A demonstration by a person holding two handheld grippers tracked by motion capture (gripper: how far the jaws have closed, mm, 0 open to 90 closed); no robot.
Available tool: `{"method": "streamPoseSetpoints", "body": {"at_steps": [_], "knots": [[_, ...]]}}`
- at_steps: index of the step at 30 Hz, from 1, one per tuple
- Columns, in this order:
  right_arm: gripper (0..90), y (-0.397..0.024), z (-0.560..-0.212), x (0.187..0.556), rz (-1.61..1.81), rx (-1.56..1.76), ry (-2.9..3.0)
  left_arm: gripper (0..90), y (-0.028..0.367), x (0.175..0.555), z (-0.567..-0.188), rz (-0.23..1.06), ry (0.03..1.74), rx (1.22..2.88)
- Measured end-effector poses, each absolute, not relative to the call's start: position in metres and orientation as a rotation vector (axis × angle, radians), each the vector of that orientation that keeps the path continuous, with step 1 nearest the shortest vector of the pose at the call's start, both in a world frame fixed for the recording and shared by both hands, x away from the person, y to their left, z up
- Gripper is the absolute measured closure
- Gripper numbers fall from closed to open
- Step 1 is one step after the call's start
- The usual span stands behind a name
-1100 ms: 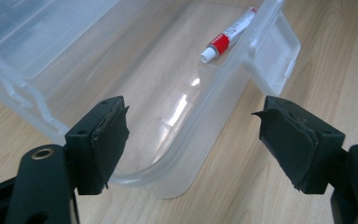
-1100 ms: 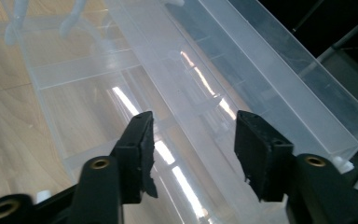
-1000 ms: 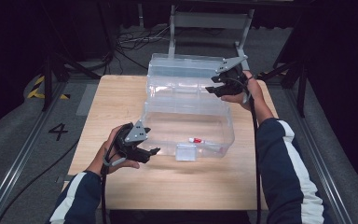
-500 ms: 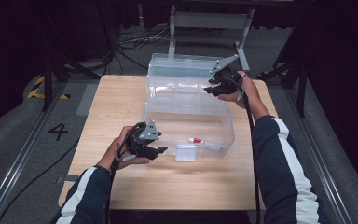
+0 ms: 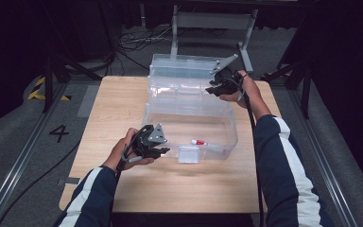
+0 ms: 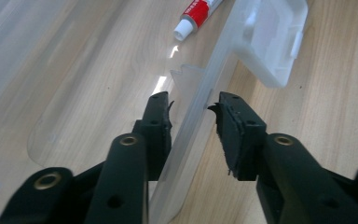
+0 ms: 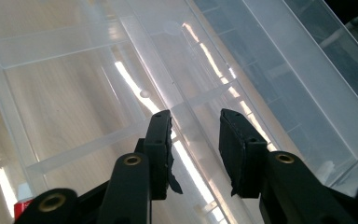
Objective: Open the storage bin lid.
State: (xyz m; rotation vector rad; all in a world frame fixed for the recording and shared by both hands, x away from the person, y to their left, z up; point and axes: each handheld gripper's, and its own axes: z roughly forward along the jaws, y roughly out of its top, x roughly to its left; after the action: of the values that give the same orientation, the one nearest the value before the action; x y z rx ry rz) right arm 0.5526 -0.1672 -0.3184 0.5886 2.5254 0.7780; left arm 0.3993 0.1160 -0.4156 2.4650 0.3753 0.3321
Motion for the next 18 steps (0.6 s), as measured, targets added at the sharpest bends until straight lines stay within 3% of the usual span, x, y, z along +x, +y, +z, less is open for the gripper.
{"method": "streamPoseSetpoints", "body": {"at_steps": [3,18], "knots": [[66.7,-0.1659,-0.3181,0.5523,0.772,0.581,2.527,70.9,0.1139,0.4001,-0.4171,0.352,0.370,2.478],[77.3,-0.1589,-0.3101,0.5532,0.694,0.488,2.597,70.2,0.1087,0.4030,-0.4189,0.295,0.406,2.458]]}}
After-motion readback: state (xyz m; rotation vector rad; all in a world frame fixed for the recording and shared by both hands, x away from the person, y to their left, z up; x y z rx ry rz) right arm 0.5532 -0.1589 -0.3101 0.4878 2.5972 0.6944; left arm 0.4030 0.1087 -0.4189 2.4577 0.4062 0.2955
